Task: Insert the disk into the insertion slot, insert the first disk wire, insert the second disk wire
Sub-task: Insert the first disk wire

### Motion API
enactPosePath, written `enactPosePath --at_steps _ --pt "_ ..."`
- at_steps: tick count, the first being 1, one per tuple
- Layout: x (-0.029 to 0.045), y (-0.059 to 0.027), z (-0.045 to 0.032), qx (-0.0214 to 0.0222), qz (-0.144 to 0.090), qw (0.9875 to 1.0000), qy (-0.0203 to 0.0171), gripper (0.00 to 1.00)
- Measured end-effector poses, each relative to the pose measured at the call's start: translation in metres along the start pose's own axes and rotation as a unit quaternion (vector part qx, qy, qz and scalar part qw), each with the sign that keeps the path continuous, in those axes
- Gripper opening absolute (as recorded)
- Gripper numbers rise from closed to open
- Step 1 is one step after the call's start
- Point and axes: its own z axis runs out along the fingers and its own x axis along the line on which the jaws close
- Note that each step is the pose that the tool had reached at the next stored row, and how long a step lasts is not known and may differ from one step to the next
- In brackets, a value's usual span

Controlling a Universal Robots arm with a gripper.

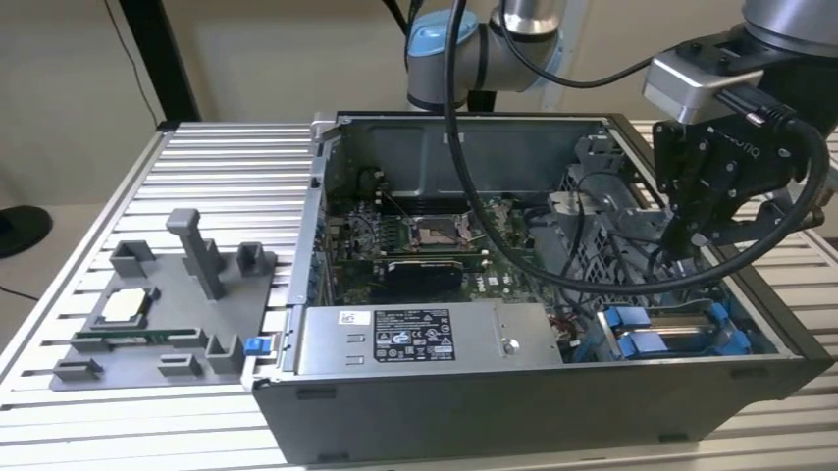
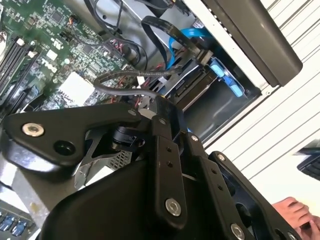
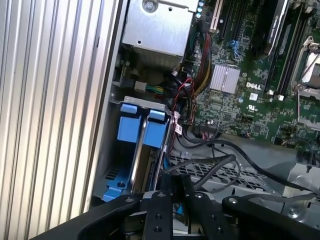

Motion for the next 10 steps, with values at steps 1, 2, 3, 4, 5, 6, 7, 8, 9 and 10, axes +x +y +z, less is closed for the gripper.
enactPosePath --at_steps 1,2,3,4,5,6,7,8,9,10 --pt "0.0008 -0.0013 0.0001 -0.0017 0.000 1.0000 -0.0003 0.00" --pt "0.0017 -0.0026 0.0001 -0.0035 0.000 1.0000 -0.0006 0.00" --pt "0.0025 -0.0038 0.0002 -0.0052 0.000 1.0000 -0.0010 0.00" --pt "0.0035 -0.0048 0.0003 -0.0071 0.000 1.0000 -0.0014 0.00" --pt "0.0044 -0.0056 0.0005 -0.0086 0.000 1.0000 -0.0017 0.00" --pt "0.0054 -0.0065 0.0007 -0.0099 0.000 0.9999 -0.0020 0.00" --pt "0.0063 -0.0073 0.0009 -0.0112 0.000 0.9999 -0.0022 0.00" --pt "0.0071 -0.0082 0.0012 -0.0122 0.000 0.9999 -0.0024 0.00" --pt "0.0081 -0.0092 0.0015 -0.0134 0.001 0.9999 -0.0026 0.00" --pt "0.0091 -0.0101 0.0019 -0.0144 0.001 0.9999 -0.0028 0.00"
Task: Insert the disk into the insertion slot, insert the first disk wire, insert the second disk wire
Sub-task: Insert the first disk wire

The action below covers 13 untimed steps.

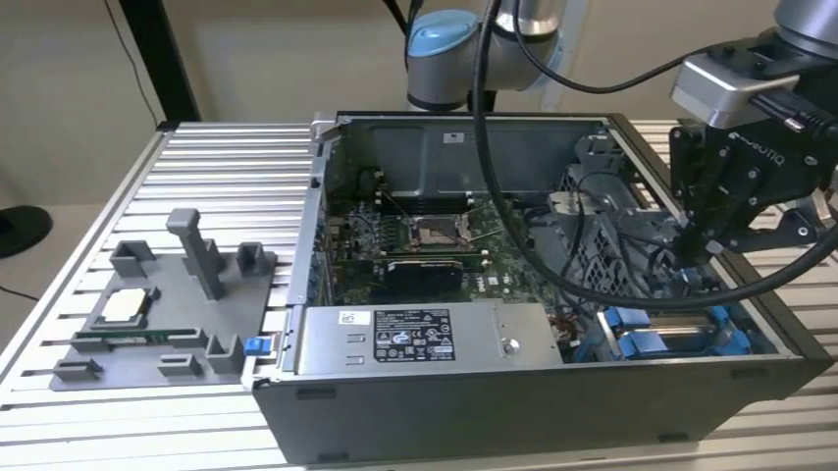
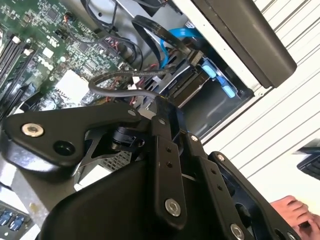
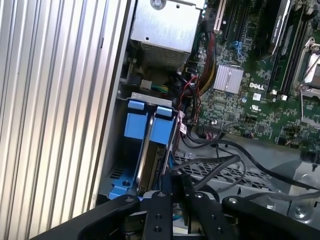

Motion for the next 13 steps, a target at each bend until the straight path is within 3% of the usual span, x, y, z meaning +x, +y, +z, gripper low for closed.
enactPosePath --at_steps 4,7,13 --pt "0.0040 -0.0014 0.0018 -0.0014 0.002 1.0000 -0.0003 0.00" --pt "0.0044 -0.0014 0.0026 -0.0012 0.021 0.9998 0.0002 0.00" --pt "0.0045 -0.0013 0.0047 -0.0004 0.073 0.9974 0.0013 0.00"
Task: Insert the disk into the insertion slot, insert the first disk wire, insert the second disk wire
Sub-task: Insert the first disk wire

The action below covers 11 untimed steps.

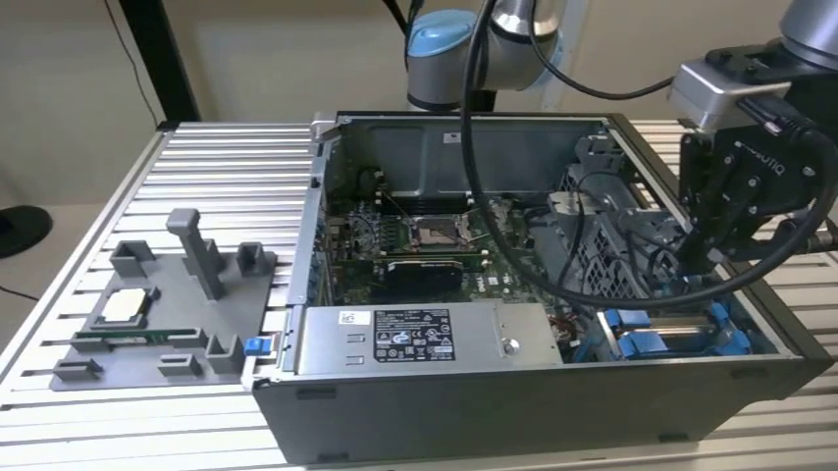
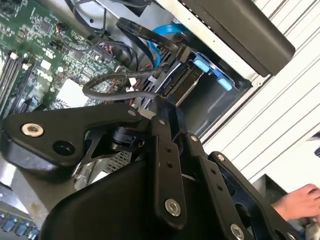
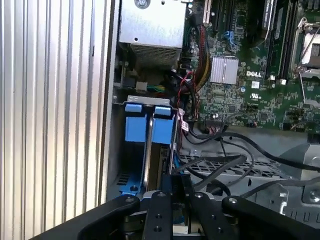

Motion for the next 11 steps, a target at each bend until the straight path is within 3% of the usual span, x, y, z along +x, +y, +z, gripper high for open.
enactPosePath --at_steps 11 --pt "0.0003 -0.0029 0.0065 0.0004 0.040 0.9992 0.0009 0.00"
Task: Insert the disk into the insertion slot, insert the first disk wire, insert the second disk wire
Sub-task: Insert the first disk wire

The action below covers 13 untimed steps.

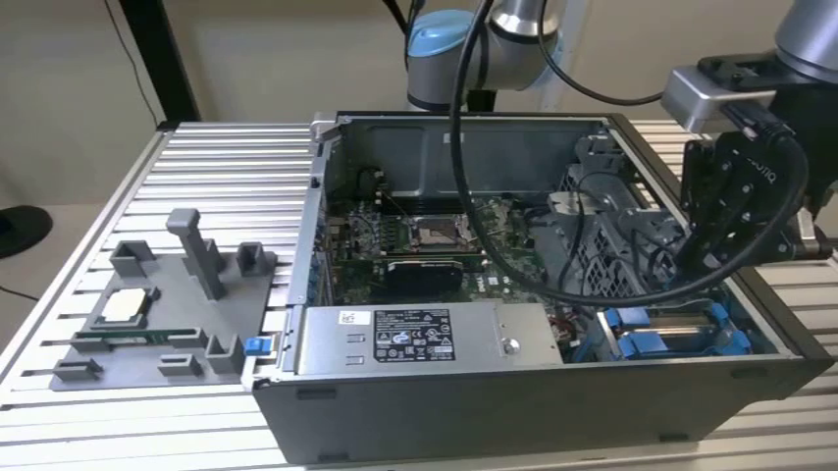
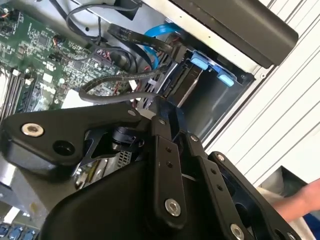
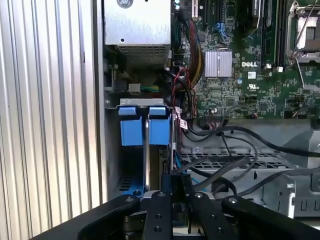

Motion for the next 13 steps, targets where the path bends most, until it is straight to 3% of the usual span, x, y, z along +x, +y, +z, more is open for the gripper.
enactPosePath --at_steps 4,9,11,13 --pt "-0.0004 -0.0102 0.0009 -0.0029 0.000 1.0000 0.0014 0.00" --pt "-0.0005 -0.0129 0.0020 -0.0285 0.002 0.9996 0.0036 0.00" --pt "-0.0006 -0.0151 0.0032 -0.0359 0.002 0.9993 0.0038 0.00" --pt "-0.0005 -0.0178 0.0051 -0.0396 0.002 0.9992 0.0040 0.00"
